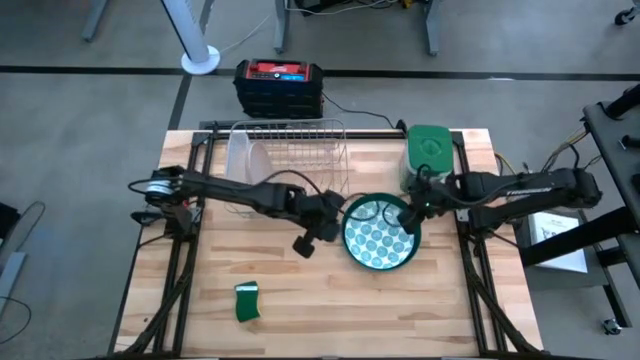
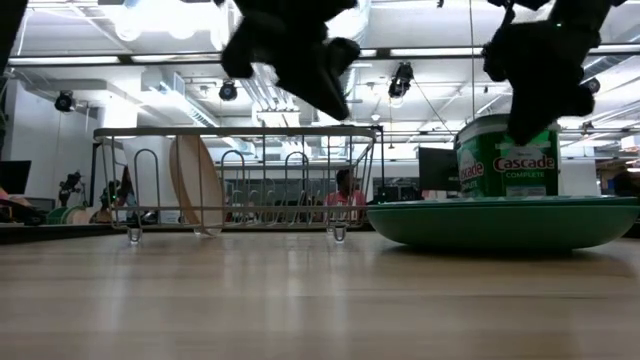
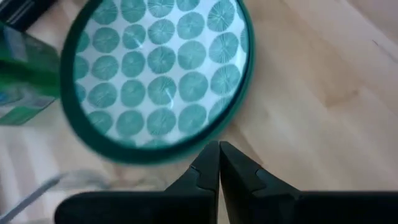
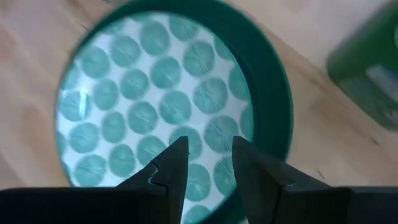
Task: Sort dishes
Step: Put the blue patterned plate on the dish rack
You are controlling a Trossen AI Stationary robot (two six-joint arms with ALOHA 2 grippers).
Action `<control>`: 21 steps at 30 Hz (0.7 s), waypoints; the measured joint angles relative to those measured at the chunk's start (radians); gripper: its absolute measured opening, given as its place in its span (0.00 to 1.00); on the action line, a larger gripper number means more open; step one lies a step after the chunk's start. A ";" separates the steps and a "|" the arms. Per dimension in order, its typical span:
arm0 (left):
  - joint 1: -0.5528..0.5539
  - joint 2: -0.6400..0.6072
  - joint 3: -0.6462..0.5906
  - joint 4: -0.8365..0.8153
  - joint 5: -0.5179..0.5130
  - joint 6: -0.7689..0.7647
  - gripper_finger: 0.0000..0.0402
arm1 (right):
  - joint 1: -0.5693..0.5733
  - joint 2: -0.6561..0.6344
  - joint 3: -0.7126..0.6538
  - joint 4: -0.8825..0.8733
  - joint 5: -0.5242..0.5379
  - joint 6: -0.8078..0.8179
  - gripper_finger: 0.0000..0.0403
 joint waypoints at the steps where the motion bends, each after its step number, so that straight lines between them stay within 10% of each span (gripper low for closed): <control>1: -0.003 0.016 -0.001 0.018 0.000 0.001 0.00 | 0.016 0.010 0.000 -0.018 0.011 0.021 0.31; 21: -0.026 0.170 0.009 0.085 -0.076 -0.052 0.00 | 0.127 0.257 -0.006 -0.090 0.119 0.176 0.47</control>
